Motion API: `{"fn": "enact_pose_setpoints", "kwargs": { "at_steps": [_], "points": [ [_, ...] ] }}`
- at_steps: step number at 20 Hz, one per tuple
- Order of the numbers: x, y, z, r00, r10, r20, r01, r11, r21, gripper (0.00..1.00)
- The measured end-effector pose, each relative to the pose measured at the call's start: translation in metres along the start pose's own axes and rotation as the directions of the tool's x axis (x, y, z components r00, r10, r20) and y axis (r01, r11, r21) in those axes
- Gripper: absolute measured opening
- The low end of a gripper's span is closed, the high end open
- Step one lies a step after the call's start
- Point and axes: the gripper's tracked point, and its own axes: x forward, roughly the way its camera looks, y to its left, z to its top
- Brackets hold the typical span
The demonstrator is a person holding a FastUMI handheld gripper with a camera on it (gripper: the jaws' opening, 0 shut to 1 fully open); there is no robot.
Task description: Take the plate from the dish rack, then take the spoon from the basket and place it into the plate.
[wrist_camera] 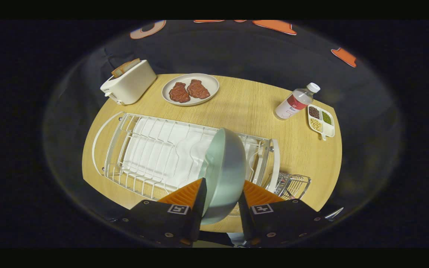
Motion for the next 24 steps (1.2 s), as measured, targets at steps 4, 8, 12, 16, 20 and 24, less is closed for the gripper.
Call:
{"fn": "enact_pose_setpoints", "kwargs": {
  "at_steps": [4,8,12,16,20,24],
  "points": [
    [0.000,-0.009,-0.004,0.998,-0.059,-0.005,0.059,0.998,0.030,0.40],
    [-0.008,-0.024,0.000,0.995,-0.102,0.006,0.101,0.991,0.091,0.32],
    [-0.023,-0.045,0.005,0.987,-0.159,0.033,0.153,0.979,0.135,0.28],
    [-0.040,-0.055,-0.003,0.992,-0.124,0.036,0.115,0.975,0.191,0.24],
    [-0.070,-0.071,-0.009,0.989,-0.109,0.100,0.082,0.968,0.236,0.24],
    [-0.098,-0.079,-0.034,0.987,-0.050,0.151,0.009,0.965,0.264,0.24]
  ]
}}
